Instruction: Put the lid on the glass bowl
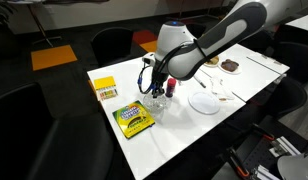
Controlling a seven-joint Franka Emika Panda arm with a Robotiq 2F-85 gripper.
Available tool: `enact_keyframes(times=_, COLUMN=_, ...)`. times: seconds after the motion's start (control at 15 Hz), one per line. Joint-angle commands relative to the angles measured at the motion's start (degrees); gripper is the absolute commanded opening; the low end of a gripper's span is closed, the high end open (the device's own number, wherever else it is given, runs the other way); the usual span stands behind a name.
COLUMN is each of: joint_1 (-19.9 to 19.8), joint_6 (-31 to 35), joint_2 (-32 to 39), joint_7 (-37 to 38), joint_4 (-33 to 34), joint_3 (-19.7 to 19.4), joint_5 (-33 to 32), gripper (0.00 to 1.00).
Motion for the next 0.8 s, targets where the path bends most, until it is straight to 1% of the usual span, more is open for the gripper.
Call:
enact_keyframes(times=0.0, joint_1=-0.8, joint_6=-0.4, joint_2=0.2, joint_7=-0.8, joint_4=0.6, joint_3=0.9, joint_5=1.7, gripper=0.55)
enact_keyframes(times=0.33, joint_1=1.4, joint_6=-3.3, joint_2=-2.5, joint_7=1.5, joint_4=0.6, joint_3=-0.2, joint_5=0.0, gripper=0.9)
enact_keyframes(times=0.4, joint_1=1.9, joint_6=-4.1, joint_2=-3.2, joint_7=1.8, joint_4=0.7, joint_3=-0.4, joint_5=-0.4, gripper=0.96)
enact_keyframes(times=0.47, joint_1=2.6, joint_6=-4.5, joint_2=-4.2, joint_7=2.4, joint_4=0.6, joint_3=-0.7, joint_5=-1.1, gripper=0.99)
enact_keyframes(times=0.73, joint_1=4.5, joint_6=-6.8, joint_2=-7.4, joint_7=4.1, joint_4=0.5, joint_3=-0.8, joint_5=-2.9, gripper=1.0)
